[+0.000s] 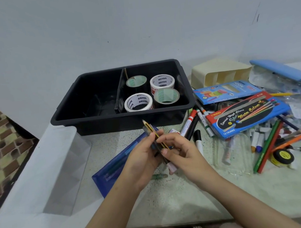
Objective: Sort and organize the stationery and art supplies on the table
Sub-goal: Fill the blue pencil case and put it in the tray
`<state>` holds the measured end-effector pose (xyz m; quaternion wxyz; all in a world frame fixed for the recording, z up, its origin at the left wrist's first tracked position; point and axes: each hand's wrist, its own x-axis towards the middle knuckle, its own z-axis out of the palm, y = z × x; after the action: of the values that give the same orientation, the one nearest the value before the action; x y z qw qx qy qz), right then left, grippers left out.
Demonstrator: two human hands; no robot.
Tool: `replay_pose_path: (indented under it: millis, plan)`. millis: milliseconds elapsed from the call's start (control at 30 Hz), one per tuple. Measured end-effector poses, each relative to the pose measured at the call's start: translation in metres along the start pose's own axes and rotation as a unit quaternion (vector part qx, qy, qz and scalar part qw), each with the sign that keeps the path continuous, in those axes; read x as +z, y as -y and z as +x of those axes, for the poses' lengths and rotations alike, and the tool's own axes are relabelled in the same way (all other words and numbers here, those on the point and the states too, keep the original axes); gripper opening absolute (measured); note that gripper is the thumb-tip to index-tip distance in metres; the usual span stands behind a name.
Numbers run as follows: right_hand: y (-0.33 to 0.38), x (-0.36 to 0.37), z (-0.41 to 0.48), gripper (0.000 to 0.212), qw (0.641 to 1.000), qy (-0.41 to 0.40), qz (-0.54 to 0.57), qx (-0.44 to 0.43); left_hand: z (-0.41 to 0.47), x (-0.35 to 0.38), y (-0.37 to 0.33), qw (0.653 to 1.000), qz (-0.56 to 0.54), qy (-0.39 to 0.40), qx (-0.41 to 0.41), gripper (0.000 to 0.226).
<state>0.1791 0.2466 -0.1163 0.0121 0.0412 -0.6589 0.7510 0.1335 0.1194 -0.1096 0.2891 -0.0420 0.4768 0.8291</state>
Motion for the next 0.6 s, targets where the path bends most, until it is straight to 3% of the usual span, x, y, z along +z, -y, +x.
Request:
replay_pose_path:
  millis: [167,333,600]
  plan:
    - [0.000,0.005,0.003,0.023,1.000,0.024,-0.009,0.017,0.001,0.002,0.000,0.999,0.007,-0.035,0.006,0.031]
    - [0.002,0.008,0.004,0.019,0.999,0.026,-0.004,0.029,-0.004,0.006,-0.004,0.999,0.011,-0.049,-0.006,0.041]
    - [0.008,0.009,0.008,0.015,0.999,0.019,-0.027,0.031,-0.007,0.004,-0.013,0.999,0.004,0.010,-0.038,0.065]
